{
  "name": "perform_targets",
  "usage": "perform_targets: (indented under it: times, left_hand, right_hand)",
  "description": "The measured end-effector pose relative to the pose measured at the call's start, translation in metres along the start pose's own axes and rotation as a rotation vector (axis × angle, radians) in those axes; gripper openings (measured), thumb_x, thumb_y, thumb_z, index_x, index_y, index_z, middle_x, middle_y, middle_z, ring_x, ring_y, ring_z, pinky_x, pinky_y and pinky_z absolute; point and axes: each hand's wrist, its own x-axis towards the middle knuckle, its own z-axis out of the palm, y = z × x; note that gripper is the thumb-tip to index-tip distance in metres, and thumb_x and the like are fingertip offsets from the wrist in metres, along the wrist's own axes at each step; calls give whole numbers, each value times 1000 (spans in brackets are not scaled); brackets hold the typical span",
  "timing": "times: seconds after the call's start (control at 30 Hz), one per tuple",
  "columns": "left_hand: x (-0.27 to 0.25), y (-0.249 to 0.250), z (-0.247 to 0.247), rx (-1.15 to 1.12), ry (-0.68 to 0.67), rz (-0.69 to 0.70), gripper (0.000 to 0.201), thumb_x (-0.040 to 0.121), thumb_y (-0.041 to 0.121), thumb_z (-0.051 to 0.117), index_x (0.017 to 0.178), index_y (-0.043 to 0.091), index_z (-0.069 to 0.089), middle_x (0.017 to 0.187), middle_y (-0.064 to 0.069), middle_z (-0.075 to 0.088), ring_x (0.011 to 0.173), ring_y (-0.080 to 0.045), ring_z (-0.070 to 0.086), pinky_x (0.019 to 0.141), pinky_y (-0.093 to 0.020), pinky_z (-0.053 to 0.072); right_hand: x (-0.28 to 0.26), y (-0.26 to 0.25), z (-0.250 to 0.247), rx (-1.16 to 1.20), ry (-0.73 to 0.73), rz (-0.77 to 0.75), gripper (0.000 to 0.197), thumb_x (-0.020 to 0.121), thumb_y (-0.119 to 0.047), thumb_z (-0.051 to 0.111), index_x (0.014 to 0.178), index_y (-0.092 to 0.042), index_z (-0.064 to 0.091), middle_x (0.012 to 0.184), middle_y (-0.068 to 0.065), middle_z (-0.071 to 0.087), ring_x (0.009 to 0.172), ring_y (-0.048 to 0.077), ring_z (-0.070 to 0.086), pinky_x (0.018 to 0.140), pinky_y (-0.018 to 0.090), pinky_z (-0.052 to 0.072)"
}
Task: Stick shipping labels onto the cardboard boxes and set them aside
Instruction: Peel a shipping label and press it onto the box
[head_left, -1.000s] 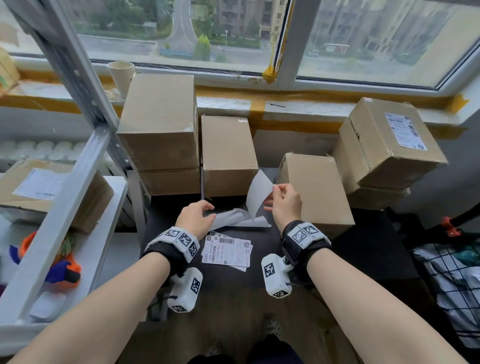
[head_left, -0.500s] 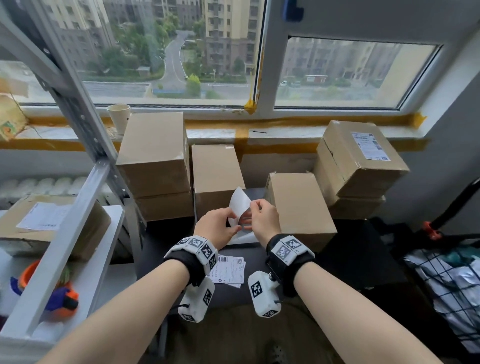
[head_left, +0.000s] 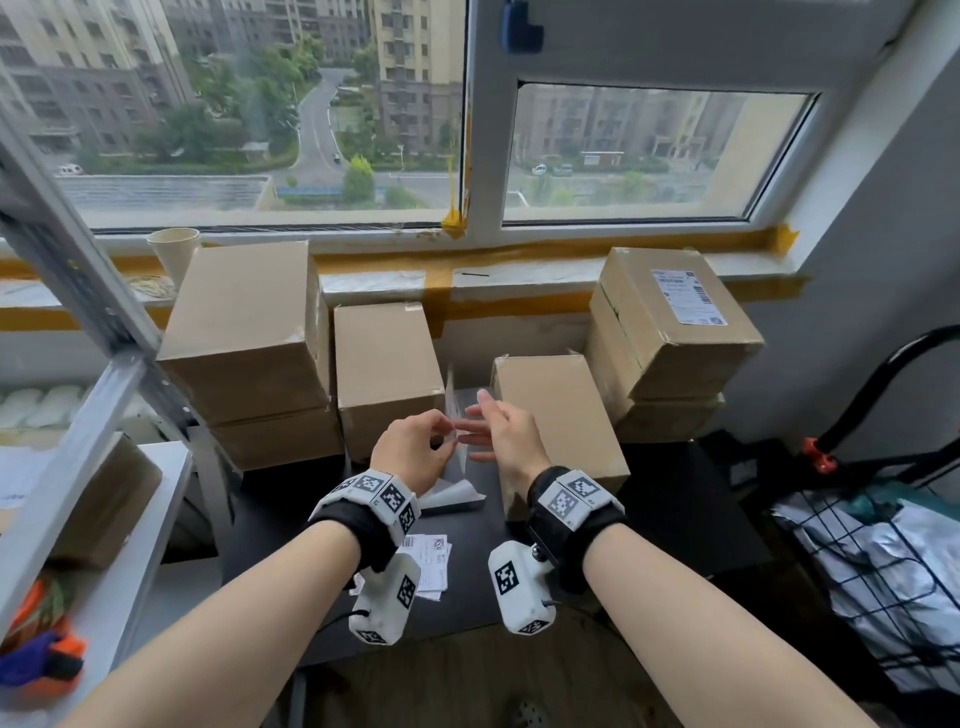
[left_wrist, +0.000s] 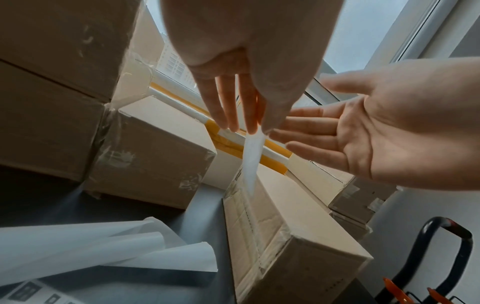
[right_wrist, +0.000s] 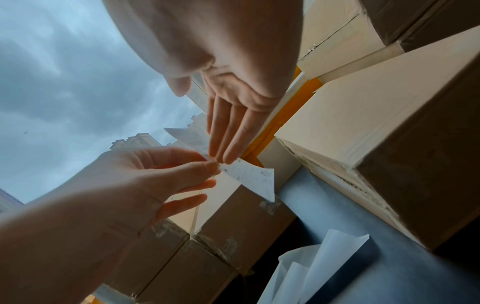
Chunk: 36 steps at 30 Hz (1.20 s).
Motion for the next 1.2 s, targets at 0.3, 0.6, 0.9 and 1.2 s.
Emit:
perform_targets:
  times: [0.3,0.6,0.9,1.2]
  left_hand:
    - [36,25,11,-265,-10,-128,7,85,9,61,88,11,67,86,-3,68,81,-19,66,77,-29,54]
    - [59,59,39,-559,-110,-219,5,85,4,63,89,5,61,80,-3,64,69,-9,62,54,-9,50]
    - [85,75,94,-590,-131,-425,11,82,1,65,91,5,60,75,-5,62,70,-17,60,76,-36,54]
    - [93,78,127,-347,-15,-552,27,72,12,75,79,18,50,73,0,65,79,-21,65,75,-34,53]
  right_hand:
    - [35,4,-51,-232,171,-131,22,90,-24,61,105,-7,63,98,1,65,91,14,61,73,18,51]
    - [67,22,-110,-229,107,12,14,84,-17,68,93,-8,64,93,6,65,92,21,62,83,31,52]
    - [91,38,-155,-199,87,108,16,87,-17,64,88,-1,65,98,17,69,86,23,67,71,28,57]
    - [103,58,-173,-558,83,65,23,86,-29,64,69,-14,61,77,2,65,77,20,61,70,31,48]
